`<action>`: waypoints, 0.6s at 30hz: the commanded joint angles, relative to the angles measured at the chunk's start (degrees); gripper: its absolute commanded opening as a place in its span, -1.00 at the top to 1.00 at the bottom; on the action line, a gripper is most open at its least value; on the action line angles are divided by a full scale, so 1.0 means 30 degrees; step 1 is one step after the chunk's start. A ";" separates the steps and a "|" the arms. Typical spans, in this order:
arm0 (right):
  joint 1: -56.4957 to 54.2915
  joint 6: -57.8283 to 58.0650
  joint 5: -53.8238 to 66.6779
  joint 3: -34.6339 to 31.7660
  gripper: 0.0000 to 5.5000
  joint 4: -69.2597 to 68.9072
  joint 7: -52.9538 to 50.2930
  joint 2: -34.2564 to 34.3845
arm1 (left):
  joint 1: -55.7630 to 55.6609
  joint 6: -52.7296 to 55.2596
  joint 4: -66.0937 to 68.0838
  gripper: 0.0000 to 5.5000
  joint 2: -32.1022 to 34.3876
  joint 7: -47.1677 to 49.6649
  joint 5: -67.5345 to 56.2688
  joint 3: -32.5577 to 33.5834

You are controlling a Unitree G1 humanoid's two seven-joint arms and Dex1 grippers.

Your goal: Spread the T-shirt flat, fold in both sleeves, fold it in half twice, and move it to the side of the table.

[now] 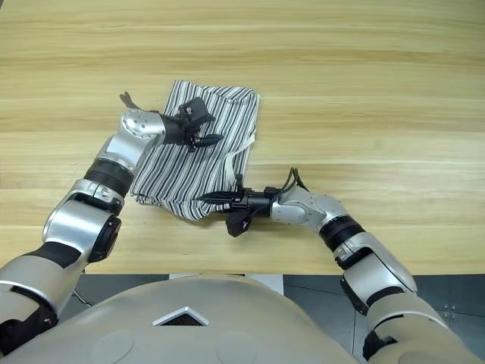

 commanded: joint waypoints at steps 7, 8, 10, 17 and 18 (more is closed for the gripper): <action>0.1213 0.1703 -0.1622 0.0943 0.96 0.0947 0.1779 -0.0784 | 0.1197 0.1139 0.1030 0.02 0.0107 -0.0084 0.0872 -0.0641; 0.1244 0.1713 -0.1506 0.0970 0.96 0.0938 0.1931 -0.0819 | 0.1200 0.1146 0.1014 0.02 0.0102 -0.0084 0.0869 -0.0641; 0.1309 0.1703 -0.1303 0.1005 0.96 0.0877 0.2212 -0.0900 | 0.1205 0.1173 0.0974 0.02 0.0098 -0.0083 0.0865 -0.0641; 0.1959 0.1016 0.1039 0.1463 0.96 -0.0270 0.5028 -0.2005 | 0.0215 0.2819 -0.0429 0.02 -0.0191 -0.0158 -0.1361 0.1453; 0.2095 0.0865 0.1515 0.1559 0.96 -0.0505 0.5488 -0.2226 | -0.0191 0.2974 -0.0286 0.02 -0.0152 0.0354 -0.1443 0.1775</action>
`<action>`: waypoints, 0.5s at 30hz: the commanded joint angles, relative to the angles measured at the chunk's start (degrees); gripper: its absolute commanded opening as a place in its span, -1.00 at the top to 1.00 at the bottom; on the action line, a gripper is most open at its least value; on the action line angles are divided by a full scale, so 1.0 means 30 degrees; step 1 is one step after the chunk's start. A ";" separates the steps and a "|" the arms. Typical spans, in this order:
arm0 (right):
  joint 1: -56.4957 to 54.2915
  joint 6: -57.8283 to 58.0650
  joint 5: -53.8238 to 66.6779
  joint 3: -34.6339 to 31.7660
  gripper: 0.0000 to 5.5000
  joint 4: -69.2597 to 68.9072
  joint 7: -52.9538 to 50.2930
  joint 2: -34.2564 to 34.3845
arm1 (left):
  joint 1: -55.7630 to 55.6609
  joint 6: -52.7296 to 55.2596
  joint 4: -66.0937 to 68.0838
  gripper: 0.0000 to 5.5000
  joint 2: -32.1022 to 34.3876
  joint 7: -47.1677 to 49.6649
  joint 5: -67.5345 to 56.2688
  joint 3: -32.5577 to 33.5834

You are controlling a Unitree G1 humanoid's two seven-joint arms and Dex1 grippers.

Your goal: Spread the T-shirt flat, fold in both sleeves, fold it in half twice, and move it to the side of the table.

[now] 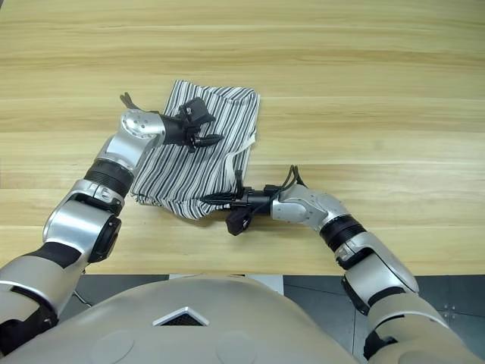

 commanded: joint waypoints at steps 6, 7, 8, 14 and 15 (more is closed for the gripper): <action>0.2316 0.0083 0.1430 0.1468 0.96 -0.0854 0.4776 -0.2689 | -0.0795 0.0924 0.1690 0.02 0.0368 0.2053 0.0360 0.1038; 0.2381 0.0128 0.1550 0.1421 0.96 -0.0979 0.4922 -0.2742 | -0.0640 0.0879 0.1544 0.02 0.0358 0.1842 0.0376 0.0960; 0.2425 0.0187 0.1571 0.1318 0.96 -0.1065 0.4965 -0.2776 | -0.0468 0.0918 0.1144 0.02 0.0361 0.1440 0.0261 0.0917; 0.2565 0.0321 0.1622 0.0937 0.96 -0.1201 0.5149 -0.2914 | 0.1243 0.2915 -0.4812 0.02 0.1022 -0.1911 -0.1320 0.0837; 0.2599 0.0302 0.1668 0.0896 0.96 -0.1261 0.5207 -0.2978 | 0.1550 0.3534 -0.6192 0.02 0.1295 -0.2653 -0.1835 0.0931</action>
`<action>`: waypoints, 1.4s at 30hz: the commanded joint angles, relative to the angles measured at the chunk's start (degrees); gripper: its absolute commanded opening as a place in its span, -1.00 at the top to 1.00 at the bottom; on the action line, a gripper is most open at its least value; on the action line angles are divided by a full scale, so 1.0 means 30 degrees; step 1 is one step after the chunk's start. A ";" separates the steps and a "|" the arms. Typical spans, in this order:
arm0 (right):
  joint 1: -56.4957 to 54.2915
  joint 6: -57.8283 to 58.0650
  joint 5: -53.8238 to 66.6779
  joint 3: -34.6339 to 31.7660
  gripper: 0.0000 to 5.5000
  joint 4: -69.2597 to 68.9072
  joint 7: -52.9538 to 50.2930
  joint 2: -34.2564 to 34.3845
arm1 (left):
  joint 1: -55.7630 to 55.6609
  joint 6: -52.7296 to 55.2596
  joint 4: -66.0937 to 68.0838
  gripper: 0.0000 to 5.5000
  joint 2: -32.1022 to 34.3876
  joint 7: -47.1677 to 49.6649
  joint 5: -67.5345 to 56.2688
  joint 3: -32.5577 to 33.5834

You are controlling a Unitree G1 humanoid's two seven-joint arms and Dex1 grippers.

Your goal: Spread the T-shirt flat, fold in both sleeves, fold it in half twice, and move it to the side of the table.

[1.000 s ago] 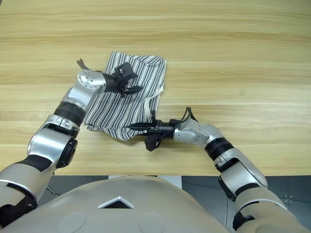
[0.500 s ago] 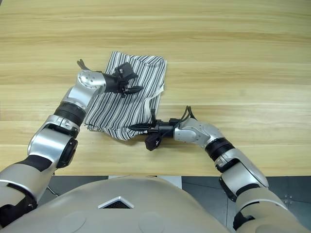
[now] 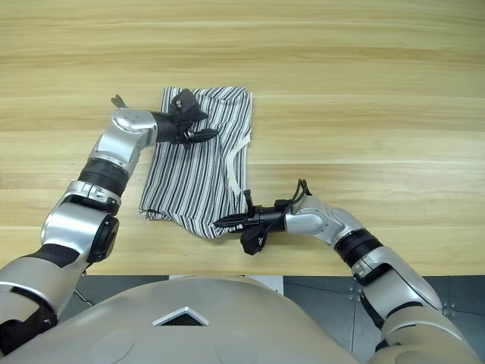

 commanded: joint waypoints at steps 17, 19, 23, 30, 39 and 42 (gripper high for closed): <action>0.2282 0.3230 0.4603 -0.0571 0.96 -0.6247 0.5015 -0.3455 | -0.0442 -0.2898 0.3847 0.02 0.3460 0.1943 0.2086 -0.0413; 0.2336 0.3656 0.5051 -0.0845 0.96 -0.6606 0.5446 -0.3465 | -0.0243 -0.3798 0.4450 0.02 0.3237 0.1971 0.2332 -0.0709; 0.2233 0.4835 0.5933 -0.1583 0.96 -0.7008 0.5870 -0.3004 | 0.0157 -0.4877 0.4689 0.02 0.3146 0.1846 0.2574 -0.1121; 0.0600 0.9692 0.8080 -0.4397 0.96 -0.7079 0.4872 0.0049 | 0.1333 -0.4863 0.2145 0.02 0.3033 0.1040 0.2436 -0.1680; -0.1342 1.3819 0.6184 -0.6498 0.96 -0.5125 0.2952 0.2464 | 0.2234 -0.4258 0.0670 0.02 0.3111 0.1231 0.2656 -0.2096; -0.1879 1.4648 0.5471 -0.7046 0.96 -0.3749 0.2367 0.2836 | 0.2366 -0.4176 0.0558 0.02 0.3202 0.1412 0.2645 -0.2038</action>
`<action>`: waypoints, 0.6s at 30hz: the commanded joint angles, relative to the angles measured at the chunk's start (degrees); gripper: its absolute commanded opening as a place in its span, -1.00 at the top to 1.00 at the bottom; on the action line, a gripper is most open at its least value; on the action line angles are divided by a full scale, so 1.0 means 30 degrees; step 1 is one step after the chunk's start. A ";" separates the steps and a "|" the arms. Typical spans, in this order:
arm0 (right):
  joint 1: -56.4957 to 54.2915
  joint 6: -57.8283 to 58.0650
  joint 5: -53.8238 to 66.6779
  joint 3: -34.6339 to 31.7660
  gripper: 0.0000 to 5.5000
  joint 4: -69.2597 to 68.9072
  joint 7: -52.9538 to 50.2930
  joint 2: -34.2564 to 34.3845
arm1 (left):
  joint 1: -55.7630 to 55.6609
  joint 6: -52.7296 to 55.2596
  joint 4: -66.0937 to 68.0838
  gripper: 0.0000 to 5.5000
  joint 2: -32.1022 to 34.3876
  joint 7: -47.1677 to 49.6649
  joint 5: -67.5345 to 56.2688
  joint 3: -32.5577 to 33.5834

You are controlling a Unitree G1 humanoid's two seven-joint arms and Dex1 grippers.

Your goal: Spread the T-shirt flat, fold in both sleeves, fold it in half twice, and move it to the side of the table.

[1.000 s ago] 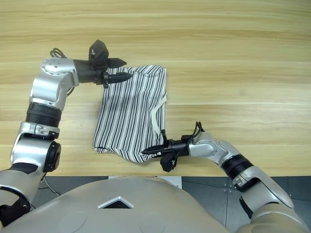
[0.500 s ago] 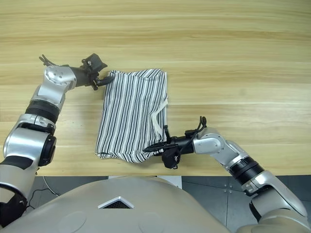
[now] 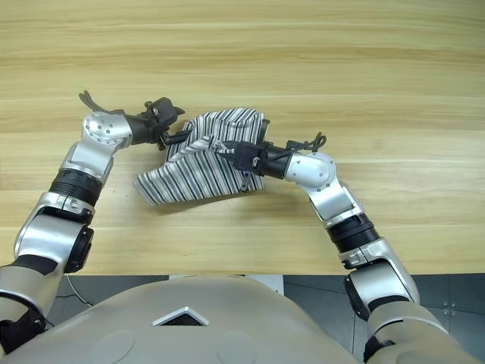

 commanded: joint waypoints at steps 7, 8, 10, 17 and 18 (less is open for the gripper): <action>-0.1637 0.0329 -0.2010 -0.1208 0.96 0.3861 -0.1001 0.0553 | 0.1238 0.0948 0.0540 0.02 0.0323 -0.0035 0.0895 -0.0582; -0.1737 0.0189 -0.2184 -0.1263 0.96 0.4234 -0.1093 0.0569 | 0.1237 0.0956 0.0538 0.02 0.0374 -0.0004 0.0879 -0.0532; -0.1954 -0.0001 -0.2390 -0.1399 0.96 0.4837 -0.1248 0.0717 | 0.1232 0.0949 0.0553 0.02 0.0415 0.0009 0.0868 -0.0488; -0.2881 -0.0543 -0.2634 -0.1936 0.96 0.6245 -0.1762 0.1233 | 0.1342 0.0898 0.0518 0.02 0.0436 -0.0071 0.0860 -0.0485; -0.3160 -0.0659 -0.2709 -0.2012 0.96 0.6683 -0.1954 0.1355 | 0.1396 0.0897 0.0462 0.02 0.0437 -0.0110 0.0842 -0.0492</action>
